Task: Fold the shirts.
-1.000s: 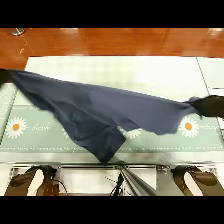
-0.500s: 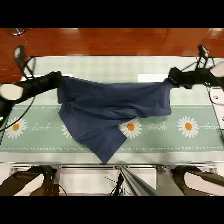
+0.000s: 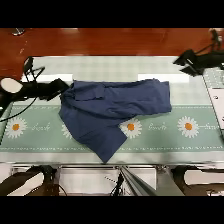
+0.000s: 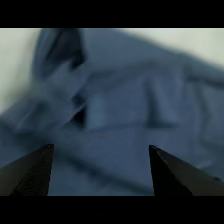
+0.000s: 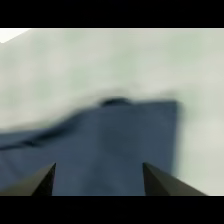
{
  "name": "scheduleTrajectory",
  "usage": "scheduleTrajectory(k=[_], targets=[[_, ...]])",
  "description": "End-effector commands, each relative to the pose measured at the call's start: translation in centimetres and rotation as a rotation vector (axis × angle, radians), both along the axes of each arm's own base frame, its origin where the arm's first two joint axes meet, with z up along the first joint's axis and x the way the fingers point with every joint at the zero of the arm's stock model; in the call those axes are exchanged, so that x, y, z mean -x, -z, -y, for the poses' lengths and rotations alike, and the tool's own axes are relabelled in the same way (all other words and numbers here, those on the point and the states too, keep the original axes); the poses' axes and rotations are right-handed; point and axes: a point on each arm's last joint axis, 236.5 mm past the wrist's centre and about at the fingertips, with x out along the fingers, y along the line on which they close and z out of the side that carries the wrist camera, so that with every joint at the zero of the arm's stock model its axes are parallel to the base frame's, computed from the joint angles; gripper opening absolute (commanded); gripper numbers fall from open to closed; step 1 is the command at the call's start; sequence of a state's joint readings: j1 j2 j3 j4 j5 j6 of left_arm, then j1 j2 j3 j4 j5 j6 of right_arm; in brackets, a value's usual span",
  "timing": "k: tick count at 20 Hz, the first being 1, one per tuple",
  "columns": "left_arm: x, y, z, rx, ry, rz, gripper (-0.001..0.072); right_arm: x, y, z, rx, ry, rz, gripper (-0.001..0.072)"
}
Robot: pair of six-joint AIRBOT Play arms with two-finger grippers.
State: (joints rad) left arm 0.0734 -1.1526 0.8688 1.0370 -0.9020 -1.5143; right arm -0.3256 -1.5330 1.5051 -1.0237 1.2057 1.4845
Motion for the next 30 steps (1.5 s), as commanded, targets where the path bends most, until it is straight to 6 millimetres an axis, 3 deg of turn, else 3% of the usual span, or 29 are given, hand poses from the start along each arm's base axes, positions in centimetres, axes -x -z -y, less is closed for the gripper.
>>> scheduleTrajectory(k=[1, 3, 6, 9, 11, 16, 21, 22, 24, 27, 30], targets=[[9.9, 3.8, -2.9, -0.014, 0.086, -0.353, 0.0704, 8.9, 2.8, 9.3, 0.191, 0.158, -0.243, 0.0619], [12.6, 5.3, -1.6, 0.105, 0.015, -0.402, 0.0704, 12.4, 5.4, 9.9, 0.144, 0.294, -0.238, 0.0619], [14.5, 6.1, 1.8, 0.282, -0.011, -0.408, 0.0703, 15.9, 8.6, 6.2, 0.036, 0.339, -0.203, 0.0619], [16.3, 7.4, 3.4, 0.306, 0.000, -0.456, 0.0703, 15.9, 8.3, 1.7, -0.129, 0.314, -0.134, 0.0619], [16.8, 8.0, 4.7, 0.327, 0.004, -0.463, 0.0703, 15.8, 7.8, 0.6, -0.168, 0.278, -0.117, 0.0619], [17.1, 8.5, 7.1, 0.328, 0.051, -0.456, 0.0703, 16.0, 8.0, 0.7, -0.156, 0.270, -0.122, 0.0619], [16.1, 10.1, 11.2, 0.342, 0.064, -0.442, 0.0697, 16.1, 8.4, 1.4, -0.103, 0.247, -0.116, 0.0619], [15.6, 10.2, 11.6, 0.345, 0.069, -0.425, 0.0669, 16.3, 8.6, 1.4, -0.101, 0.242, -0.123, 0.0619], [14.8, 9.9, 11.9, 0.347, 0.102, -0.386, 0.0047, 16.9, 9.9, 0.9, -0.114, 0.211, -0.177, 0.0619], [13.5, 8.8, 11.9, 0.355, 0.120, -0.350, 0.0024, 18.1, 11.7, -0.7, -0.095, 0.089, -0.271, 0.0620], [12.6, 8.1, 12.0, 0.357, 0.123, -0.325, 0.0024, 17.3, 12.2, -0.9, -0.072, 0.047, -0.290, 0.0620]])
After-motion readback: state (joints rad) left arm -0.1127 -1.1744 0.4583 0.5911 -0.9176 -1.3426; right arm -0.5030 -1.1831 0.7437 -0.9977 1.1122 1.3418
